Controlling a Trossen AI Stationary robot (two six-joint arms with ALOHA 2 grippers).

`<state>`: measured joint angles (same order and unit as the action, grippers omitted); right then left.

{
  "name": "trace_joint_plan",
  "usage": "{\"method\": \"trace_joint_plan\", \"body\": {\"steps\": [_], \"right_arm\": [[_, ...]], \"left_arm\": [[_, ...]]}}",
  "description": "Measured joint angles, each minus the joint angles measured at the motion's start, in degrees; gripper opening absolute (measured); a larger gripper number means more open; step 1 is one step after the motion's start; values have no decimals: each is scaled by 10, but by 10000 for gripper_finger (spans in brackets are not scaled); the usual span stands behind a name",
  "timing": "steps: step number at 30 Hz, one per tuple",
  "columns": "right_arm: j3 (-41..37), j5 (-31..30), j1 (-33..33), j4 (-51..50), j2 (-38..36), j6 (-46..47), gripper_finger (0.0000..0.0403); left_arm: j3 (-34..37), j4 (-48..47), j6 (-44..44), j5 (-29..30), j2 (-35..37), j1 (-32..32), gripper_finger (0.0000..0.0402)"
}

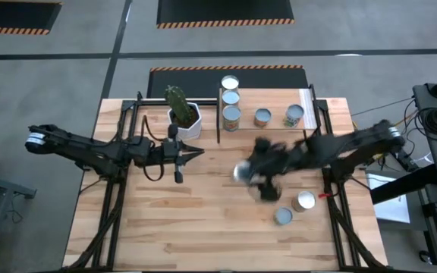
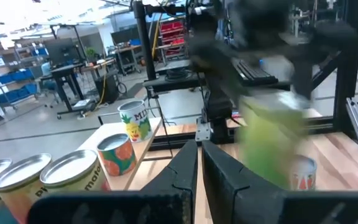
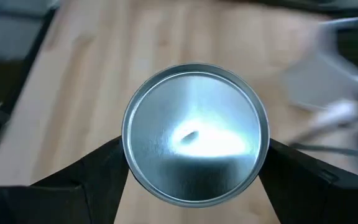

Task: Pick and place cans onto a shelf
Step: Put the canned oranges on the shelf

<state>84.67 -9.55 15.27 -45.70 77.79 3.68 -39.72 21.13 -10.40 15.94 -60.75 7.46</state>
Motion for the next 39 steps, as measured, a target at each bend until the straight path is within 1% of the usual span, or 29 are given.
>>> {"method": "trace_joint_plan", "body": {"steps": [2,6,11,19,26,32,36,39], "right_arm": [[1,-12,-27,-15,-39,0,304],[1,-10,-89,-30,-94,-8,304],[14,5,-163,-42,-111,-28,304],[77,18,-267,-91,-75,-103,304],[128,77,-386,-92,-41,-156,304],[125,141,-484,-78,-6,-173,304],[113,155,-529,-41,21,-173,304],[113,197,-553,-28,44,-175,304]], "left_arm": [[0,0,-2,0,0,0,6],[0,1,-16,0,0,0,6],[0,10,-39,0,3,-1,6],[0,20,-77,1,17,-1,6],[0,8,-86,2,32,-1,6],[0,4,-86,2,34,-1,6],[0,4,-86,2,34,-1,6],[0,4,-86,2,35,-1,6]]}}
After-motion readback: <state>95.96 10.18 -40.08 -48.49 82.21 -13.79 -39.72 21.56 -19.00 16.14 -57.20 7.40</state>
